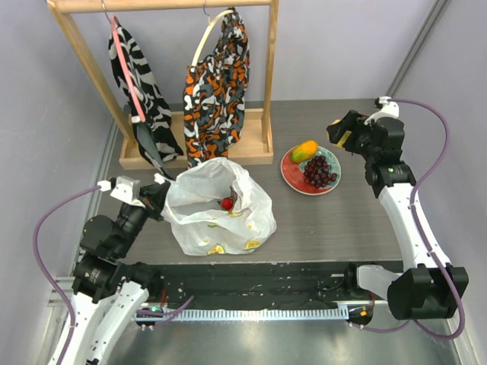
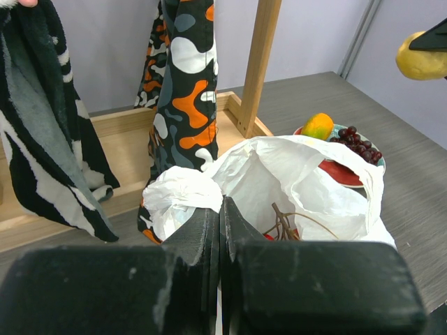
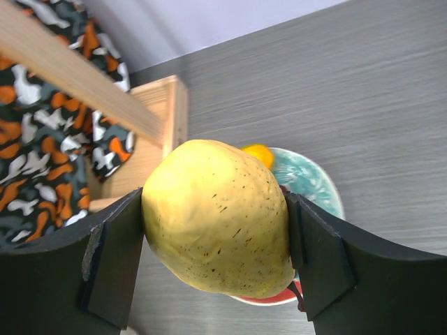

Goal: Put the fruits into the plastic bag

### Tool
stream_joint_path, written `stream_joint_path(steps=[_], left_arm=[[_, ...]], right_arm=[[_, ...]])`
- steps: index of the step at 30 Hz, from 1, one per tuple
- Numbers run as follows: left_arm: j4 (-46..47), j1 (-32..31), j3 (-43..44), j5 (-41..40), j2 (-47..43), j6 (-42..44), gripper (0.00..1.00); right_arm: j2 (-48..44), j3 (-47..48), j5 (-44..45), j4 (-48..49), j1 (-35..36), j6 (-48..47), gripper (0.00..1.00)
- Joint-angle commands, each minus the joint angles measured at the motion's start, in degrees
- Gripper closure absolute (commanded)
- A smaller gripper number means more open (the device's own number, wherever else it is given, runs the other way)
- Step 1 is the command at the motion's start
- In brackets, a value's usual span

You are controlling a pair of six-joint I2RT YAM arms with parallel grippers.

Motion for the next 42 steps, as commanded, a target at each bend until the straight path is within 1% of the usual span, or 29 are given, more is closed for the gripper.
stream_joint_path(steps=[1,2,3,8,9,12,13,23,32,39,42], left_arm=[[1.13,0.01,0.51,0.49,-0.29,0.16,1.00],[1.04,0.01,0.51,0.49,-0.38,0.16,1.00],[1.13,0.01,0.51,0.41,-0.30,0.16,1.00],[1.13,0.01,0.59,0.49,-0.29,0.16,1.00],[1.13,0.01,0.59,0.49,-0.29,0.16,1.00],[1.13,0.01,0.59,0.41,-0.47,0.16,1.00],[1.04,0.01,0.59,0.41,-0.47,0.25,1.00],[1.13,0.01,0.59,0.49,-0.47,0.16,1.00],[1.13,0.01,0.59,0.49,-0.47,0.17,1.00],[1.04,0.01,0.59,0.67,-0.65,0.16,1.00],[1.13,0.01,0.59,0.85,-0.47,0.25,1.00]], right_arm=[[-2.52,1.11,-1.39,0.53,5.14,1.48,0.66],[-2.61,1.38,0.36,0.35,6.37,1.30,0.66],[-2.78,1.73,1.07,0.18,9.25,1.21,0.66],[-3.66,4.54,4.06,0.00,17.18,1.48,0.66],[-3.58,4.98,4.94,-0.09,19.72,1.48,0.66],[-3.40,6.13,5.30,-0.09,23.07,1.30,0.66],[-3.40,6.56,7.91,0.00,24.99,1.21,0.66],[-3.14,8.50,10.13,0.96,33.79,1.21,0.67],[-1.56,9.47,12.07,2.99,40.04,1.12,0.68],[0.47,11.66,14.35,2.37,46.54,-0.28,0.69],[2.21,12.63,14.88,3.07,50.40,-0.54,0.69]])
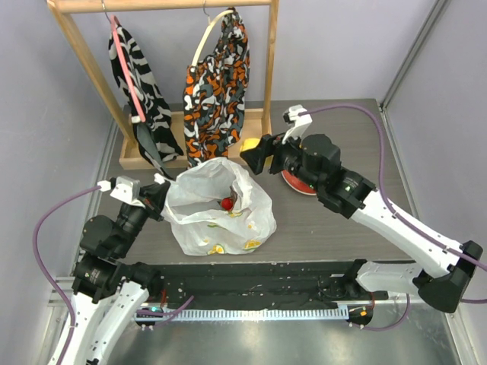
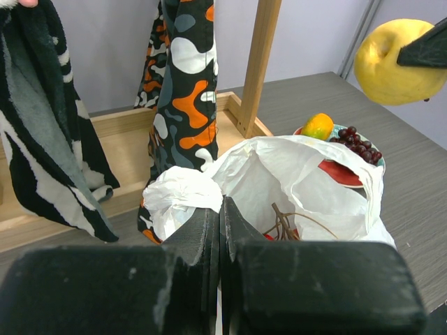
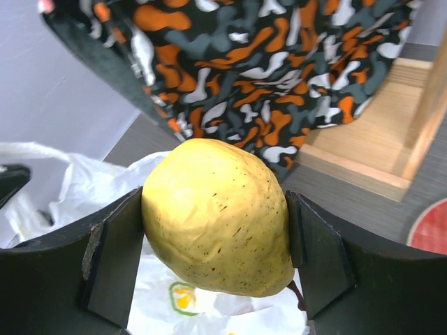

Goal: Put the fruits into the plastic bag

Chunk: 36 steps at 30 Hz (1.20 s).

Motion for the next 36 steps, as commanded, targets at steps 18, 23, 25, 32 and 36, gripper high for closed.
stream_joint_path(steps=[18,23,25,32,36], left_arm=[[1.24,0.01,0.59,1.28,-0.60,0.08,1.00],[1.24,0.10,0.59,1.37,-0.69,-0.10,1.00],[1.24,0.01,0.59,1.29,-0.69,-0.01,1.00],[1.24,0.01,0.59,1.02,-0.95,-0.01,1.00],[1.24,0.10,0.59,0.93,-0.95,-0.01,1.00]], right_arm=[[23.05,13.69,0.03,0.04,15.04,-2.54,0.69],[25.08,13.43,0.47,-0.66,15.40,-2.54,0.69],[25.17,13.08,0.99,-0.92,15.40,-2.81,0.69],[24.90,12.20,2.58,-1.45,15.39,-2.98,0.69],[26.92,12.64,1.88,-1.63,15.57,-2.54,0.69]])
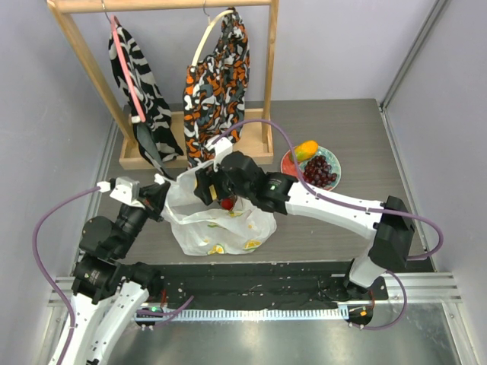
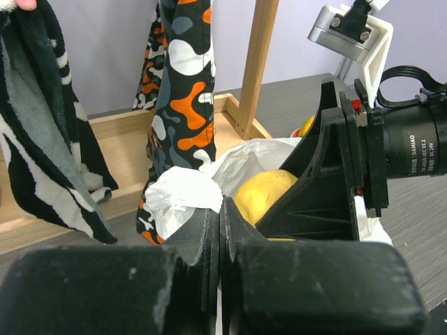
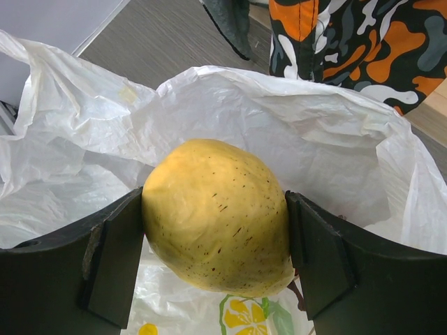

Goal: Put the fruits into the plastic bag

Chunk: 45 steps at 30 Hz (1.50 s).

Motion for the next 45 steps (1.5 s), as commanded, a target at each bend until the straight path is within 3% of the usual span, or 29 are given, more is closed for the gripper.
stream_joint_path(steps=[1,16,23,33,45], left_arm=[[1.21,0.01,0.59,0.54,-0.58,0.05,1.00],[1.13,0.01,0.59,0.45,-0.67,0.14,1.00],[1.13,0.01,0.59,0.37,-0.58,0.14,1.00],[1.13,0.01,0.59,0.45,-0.58,0.14,1.00],[1.13,0.01,0.59,0.54,-0.50,0.14,1.00]], right_arm=[[1.29,2.04,0.41,0.45,0.69,0.63,0.69],[6.48,4.59,1.82,-0.96,1.65,0.80,0.64],[5.95,4.50,1.82,-1.31,1.74,0.54,0.39],[5.95,4.41,1.29,-1.22,1.83,-0.07,0.14],[5.42,4.23,1.11,-0.87,1.83,-0.08,0.05]])
